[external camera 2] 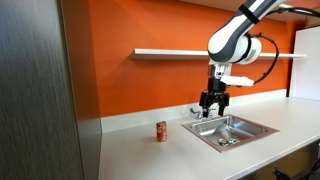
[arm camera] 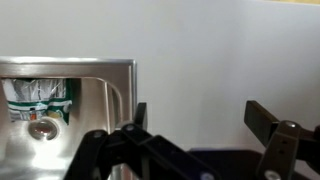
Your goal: Remove the packet from the sink
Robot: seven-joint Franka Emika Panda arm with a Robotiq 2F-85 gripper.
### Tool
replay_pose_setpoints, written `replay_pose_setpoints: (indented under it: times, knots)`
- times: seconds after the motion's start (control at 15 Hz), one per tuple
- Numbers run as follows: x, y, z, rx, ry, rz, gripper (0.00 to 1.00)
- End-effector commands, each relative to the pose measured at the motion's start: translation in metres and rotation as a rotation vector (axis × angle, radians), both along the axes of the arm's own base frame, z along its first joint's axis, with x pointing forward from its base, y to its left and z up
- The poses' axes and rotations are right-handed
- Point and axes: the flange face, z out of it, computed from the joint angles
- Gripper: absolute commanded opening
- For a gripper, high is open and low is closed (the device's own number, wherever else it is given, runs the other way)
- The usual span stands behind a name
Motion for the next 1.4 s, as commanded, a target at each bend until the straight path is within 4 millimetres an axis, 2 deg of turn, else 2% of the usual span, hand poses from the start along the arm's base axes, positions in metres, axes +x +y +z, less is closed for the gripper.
replay_pose_setpoints:
  times: [0.0,0.27,0.87,1.13,1.33]
  knots:
    - [0.039,-0.036,-0.017,-0.045,-0.018,-0.052,1.0]
    - [0.063,-0.079,-0.038,-0.044,-0.022,-0.164,1.0]
    - [0.096,-0.169,-0.09,-0.065,0.018,-0.344,1.0]
    - [0.108,-0.196,-0.115,-0.076,0.064,-0.389,1.0]
    - [0.113,-0.207,-0.139,-0.08,0.1,-0.402,1.0]
